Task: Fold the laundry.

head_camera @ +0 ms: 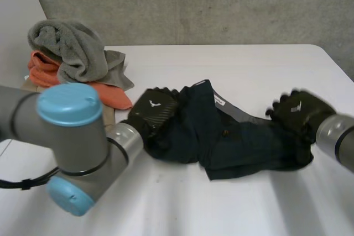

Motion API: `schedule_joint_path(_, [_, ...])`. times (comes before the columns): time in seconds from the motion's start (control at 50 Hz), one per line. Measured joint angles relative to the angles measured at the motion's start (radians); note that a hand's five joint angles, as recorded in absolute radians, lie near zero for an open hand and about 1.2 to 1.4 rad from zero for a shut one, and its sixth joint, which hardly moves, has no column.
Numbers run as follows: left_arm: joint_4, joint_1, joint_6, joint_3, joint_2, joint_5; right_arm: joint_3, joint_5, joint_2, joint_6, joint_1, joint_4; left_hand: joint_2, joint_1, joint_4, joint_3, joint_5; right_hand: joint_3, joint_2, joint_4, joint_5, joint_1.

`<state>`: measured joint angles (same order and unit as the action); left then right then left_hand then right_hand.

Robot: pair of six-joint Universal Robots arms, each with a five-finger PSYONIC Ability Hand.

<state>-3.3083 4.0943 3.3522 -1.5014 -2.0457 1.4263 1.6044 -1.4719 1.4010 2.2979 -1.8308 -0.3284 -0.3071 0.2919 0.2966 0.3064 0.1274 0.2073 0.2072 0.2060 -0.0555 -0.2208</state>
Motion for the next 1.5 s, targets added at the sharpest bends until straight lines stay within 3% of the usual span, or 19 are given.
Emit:
schedule_joint_path(0.16, [0.002, 0.091, 0.01, -0.082, 0.161, 0.066, -0.188, 0.032, 0.04, 0.098, -0.071, -0.047, 0.099, -0.079, -0.09, -0.091, -0.072, 0.0, 0.0, 0.0, 0.005, 0.0])
schedule_joint_path(0.22, [0.01, 0.16, -0.031, -0.117, 0.24, 0.096, -0.299, 0.035, 0.015, 0.159, -0.141, -0.084, 0.1, -0.079, -0.09, -0.091, -0.072, 0.0, 0.0, 0.0, 0.005, 0.0])
schedule_joint_path(0.5, [0.136, 0.341, -0.172, -0.232, 0.326, 0.042, -0.559, -0.097, -0.129, 0.195, -0.369, -0.146, 0.1, -0.079, -0.09, -0.091, -0.072, 0.0, 0.0, 0.0, 0.005, 0.0])
schedule_joint_path(0.64, [0.191, 0.372, -0.181, -0.267, 0.325, 0.037, -0.575, -0.083, -0.154, 0.163, -0.389, -0.126, 0.1, -0.079, -0.09, -0.091, -0.072, 0.0, 0.0, 0.0, 0.005, 0.0])
schedule_joint_path(0.74, [0.199, 0.379, -0.181, -0.297, 0.326, 0.027, -0.596, -0.053, -0.251, 0.172, -0.403, -0.07, 0.1, -0.079, -0.09, -0.091, -0.072, 0.0, 0.0, 0.0, 0.005, 0.0])
schedule_joint_path(1.08, [0.171, 0.361, -0.181, -0.371, 0.333, -0.004, -0.819, 0.018, -0.773, 0.252, -0.409, 0.317, 0.1, -0.079, -0.09, -0.091, -0.072, 0.02, 0.018, 0.021, -0.004, -0.004])
schedule_joint_path(1.2, [0.17, 0.36, -0.183, -0.374, 0.341, 0.0, -0.941, 0.016, -0.907, 0.248, -0.401, 0.314, 0.1, -0.079, -0.09, -0.091, -0.072, 0.24, 0.248, 0.241, -0.209, -0.237])
schedule_joint_path(1.24, [0.169, 0.36, -0.186, -0.374, 0.346, 0.0, -0.985, 0.015, -0.944, 0.246, -0.396, 0.304, 0.1, -0.079, -0.09, -0.091, -0.072, 0.496, 0.503, 0.477, -0.413, -0.489])
schedule_joint_path(1.26, [0.169, 0.36, -0.186, -0.374, 0.346, 0.0, -0.985, 0.015, -0.944, 0.246, -0.396, 0.304, 0.1, -0.079, -0.09, -0.091, -0.072, 0.496, 0.503, 0.477, -0.413, -0.489])
schedule_joint_path(1.28, [0.168, 0.36, -0.189, -0.373, 0.352, 0.001, -1.009, 0.014, -0.96, 0.246, -0.393, 0.298, 0.1, -0.079, -0.09, -0.091, -0.072, 0.75, 0.765, 0.75, -0.63, -0.742])
schedule_joint_path(1.32, [0.167, 0.361, -0.191, -0.372, 0.354, 0.001, -1.031, 0.011, -0.964, 0.25, -0.388, 0.291, 0.1, -0.079, -0.09, -0.091, -0.072, 0.944, 0.938, 0.942, -0.862, -0.888])
schedule_joint_path(1.44, [0.152, 0.362, -0.193, -0.364, 0.349, 0.003, -1.0, 0.0, -0.889, 0.279, -0.382, 0.291, 0.1, -0.079, -0.09, -0.091, -0.072, 0.976, 0.951, 0.986, -0.919, -0.892])
schedule_joint_path(1.5, [0.117, 0.36, -0.191, -0.341, 0.311, 0.007, -0.875, 0.003, -0.734, 0.311, -0.379, 0.311, 0.1, -0.079, -0.09, -0.091, -0.072, 0.976, 0.951, 0.987, -0.92, -0.892])
